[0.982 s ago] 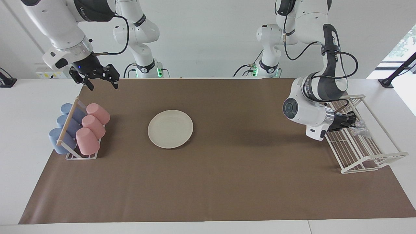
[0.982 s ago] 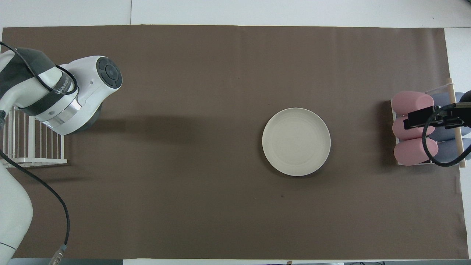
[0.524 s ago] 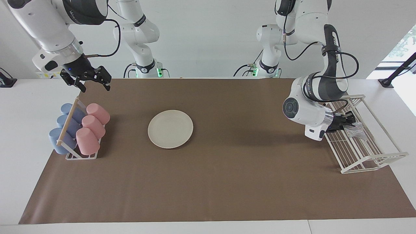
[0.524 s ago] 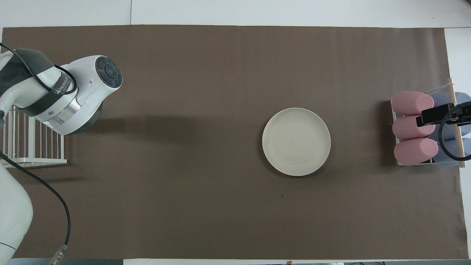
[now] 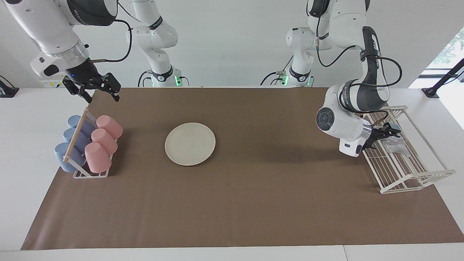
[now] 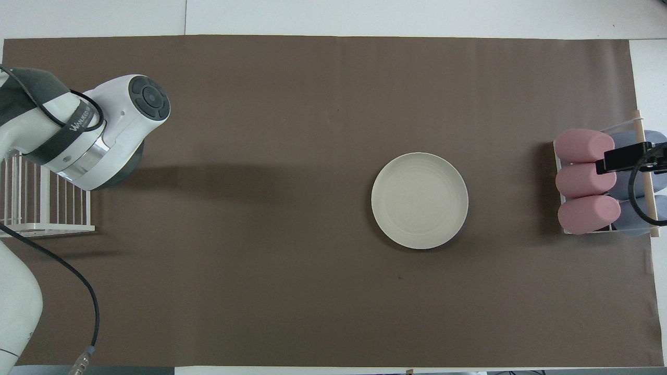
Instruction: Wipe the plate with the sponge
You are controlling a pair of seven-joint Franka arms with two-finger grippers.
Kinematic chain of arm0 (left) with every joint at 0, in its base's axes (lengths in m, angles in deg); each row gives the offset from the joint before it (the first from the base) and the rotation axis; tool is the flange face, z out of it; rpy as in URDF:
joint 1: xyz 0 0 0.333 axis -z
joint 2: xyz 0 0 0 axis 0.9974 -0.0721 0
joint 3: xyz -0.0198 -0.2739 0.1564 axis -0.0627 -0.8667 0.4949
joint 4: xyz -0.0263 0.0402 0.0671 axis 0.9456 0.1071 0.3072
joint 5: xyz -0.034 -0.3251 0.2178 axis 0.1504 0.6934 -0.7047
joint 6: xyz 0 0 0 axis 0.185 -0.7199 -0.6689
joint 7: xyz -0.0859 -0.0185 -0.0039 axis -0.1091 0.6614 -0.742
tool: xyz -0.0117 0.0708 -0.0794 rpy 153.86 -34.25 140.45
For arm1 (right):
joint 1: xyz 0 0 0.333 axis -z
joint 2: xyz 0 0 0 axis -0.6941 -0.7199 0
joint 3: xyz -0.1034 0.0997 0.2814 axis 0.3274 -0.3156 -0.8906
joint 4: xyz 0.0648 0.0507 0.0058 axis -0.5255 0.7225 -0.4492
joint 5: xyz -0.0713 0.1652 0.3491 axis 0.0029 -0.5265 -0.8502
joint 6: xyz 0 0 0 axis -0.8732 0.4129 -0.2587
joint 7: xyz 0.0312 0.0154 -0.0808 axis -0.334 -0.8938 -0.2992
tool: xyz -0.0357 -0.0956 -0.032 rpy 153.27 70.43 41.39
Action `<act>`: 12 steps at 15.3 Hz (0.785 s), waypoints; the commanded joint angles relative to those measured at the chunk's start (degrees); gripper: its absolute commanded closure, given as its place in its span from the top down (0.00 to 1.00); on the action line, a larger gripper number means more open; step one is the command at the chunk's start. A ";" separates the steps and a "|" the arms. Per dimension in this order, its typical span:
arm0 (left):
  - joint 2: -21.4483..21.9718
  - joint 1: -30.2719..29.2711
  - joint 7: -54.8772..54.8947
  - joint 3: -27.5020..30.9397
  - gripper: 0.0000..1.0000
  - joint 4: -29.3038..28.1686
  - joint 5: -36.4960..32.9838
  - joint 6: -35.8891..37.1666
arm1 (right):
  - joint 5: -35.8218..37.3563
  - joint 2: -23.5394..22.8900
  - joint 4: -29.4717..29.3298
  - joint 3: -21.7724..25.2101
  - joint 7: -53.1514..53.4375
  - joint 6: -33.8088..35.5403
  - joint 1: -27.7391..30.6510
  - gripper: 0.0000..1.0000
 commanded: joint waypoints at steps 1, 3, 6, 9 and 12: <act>3.91 -2.64 2.50 -0.18 1.00 1.98 12.00 -3.65 | 0.19 0.59 0.55 -0.77 -0.42 0.14 0.96 1.00; 5.67 -4.22 5.93 -0.09 1.00 4.96 21.75 -3.39 | 0.19 0.68 0.46 -0.77 -0.51 0.22 0.96 1.00; 8.30 -5.98 6.39 0.26 1.00 7.79 36.17 -2.95 | 0.19 0.59 0.37 -0.77 -0.42 0.22 0.87 1.00; 13.75 -7.92 8.92 0.26 1.00 7.61 48.04 0.54 | 0.19 0.59 0.28 -0.77 -0.51 0.22 1.05 1.00; 18.14 -7.66 11.47 -0.09 1.00 7.61 50.27 7.22 | 0.19 0.59 0.28 -0.77 -0.51 0.22 1.05 1.00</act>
